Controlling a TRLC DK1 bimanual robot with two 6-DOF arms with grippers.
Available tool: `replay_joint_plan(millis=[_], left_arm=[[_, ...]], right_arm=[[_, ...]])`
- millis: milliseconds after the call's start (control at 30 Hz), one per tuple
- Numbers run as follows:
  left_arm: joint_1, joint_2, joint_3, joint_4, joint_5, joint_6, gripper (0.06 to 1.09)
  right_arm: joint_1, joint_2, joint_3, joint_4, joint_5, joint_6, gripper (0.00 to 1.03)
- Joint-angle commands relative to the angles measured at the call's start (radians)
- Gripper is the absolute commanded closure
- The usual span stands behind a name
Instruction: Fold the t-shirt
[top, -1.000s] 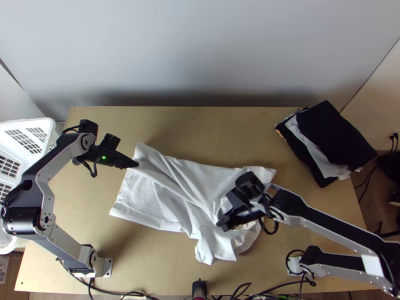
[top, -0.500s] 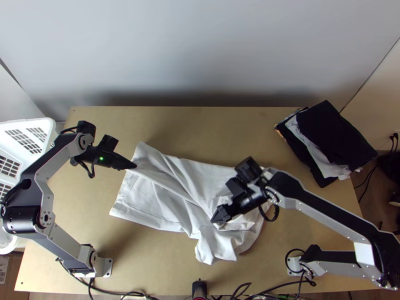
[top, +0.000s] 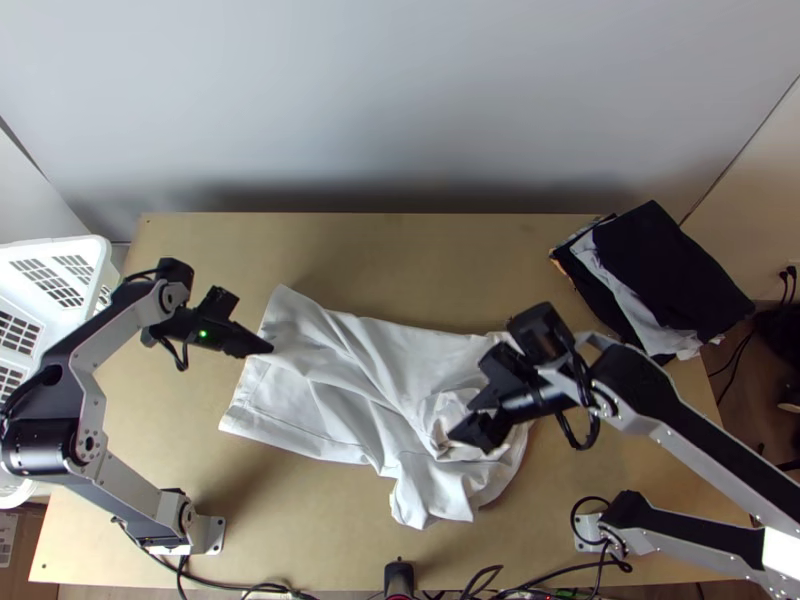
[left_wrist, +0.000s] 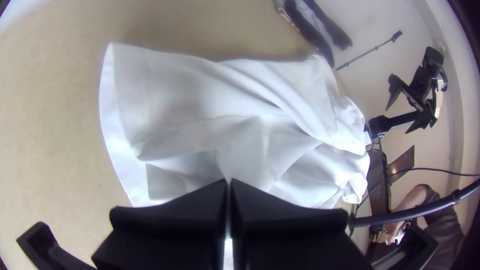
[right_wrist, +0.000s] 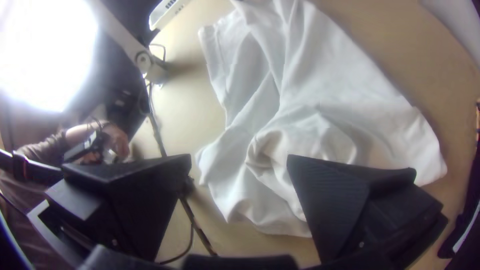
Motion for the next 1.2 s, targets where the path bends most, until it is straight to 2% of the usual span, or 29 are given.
replay_joint_plan(millis=[0, 100, 167, 200, 233, 333, 367, 467, 633, 833, 1000, 1167], left_arm=[[-0.015, -0.071, -0.135, 0.075, 0.0, 0.067, 1.05], [-0.019, -0.142, -0.223, 0.138, 0.0, 0.118, 1.05], [-0.019, -0.169, -0.246, 0.16, 0.003, 0.119, 1.05], [-0.018, -0.182, -0.252, 0.16, 0.002, 0.119, 0.98], [-0.018, -0.189, -0.26, 0.161, 0.002, 0.121, 0.82], [-0.015, -0.202, -0.276, 0.164, -0.002, 0.113, 0.13], [-0.013, -0.205, -0.281, 0.166, -0.002, 0.112, 0.1], [0.011, -0.222, -0.289, 0.166, -0.003, 0.106, 0.1], [0.059, -0.24, -0.276, 0.167, -0.002, 0.101, 0.1], [0.093, -0.228, -0.272, 0.167, -0.006, 0.144, 0.1], [0.117, -0.226, -0.257, 0.17, -0.005, 0.152, 0.1], [0.119, -0.211, -0.24, 0.175, -0.005, 0.145, 0.1]], right_arm=[[0.094, -0.046, -0.096, -0.019, 0.098, -0.177, 0.14], [0.15, -0.049, -0.128, -0.019, 0.146, -0.258, 0.14], [0.189, -0.048, -0.136, -0.013, 0.163, -0.278, 0.14], [0.204, -0.048, -0.14, -0.01, 0.167, -0.287, 0.14], [0.218, -0.048, -0.15, 0.005, 0.172, -0.296, 0.14], [0.252, -0.055, -0.18, 0.036, 0.21, -0.335, 0.14], [0.259, -0.06, -0.189, 0.048, 0.223, -0.35, 0.14], [0.279, -0.087, -0.206, 0.082, 0.247, -0.398, 0.14], [0.328, -0.158, -0.268, 0.125, 0.284, -0.559, 0.14], [0.402, -0.115, -0.289, 0.134, 0.263, -0.546, 0.14], [0.433, -0.066, -0.383, 0.243, 0.25, -0.529, 0.14], [0.463, 0.003, -0.394, 0.302, 0.183, -0.46, 0.14]])
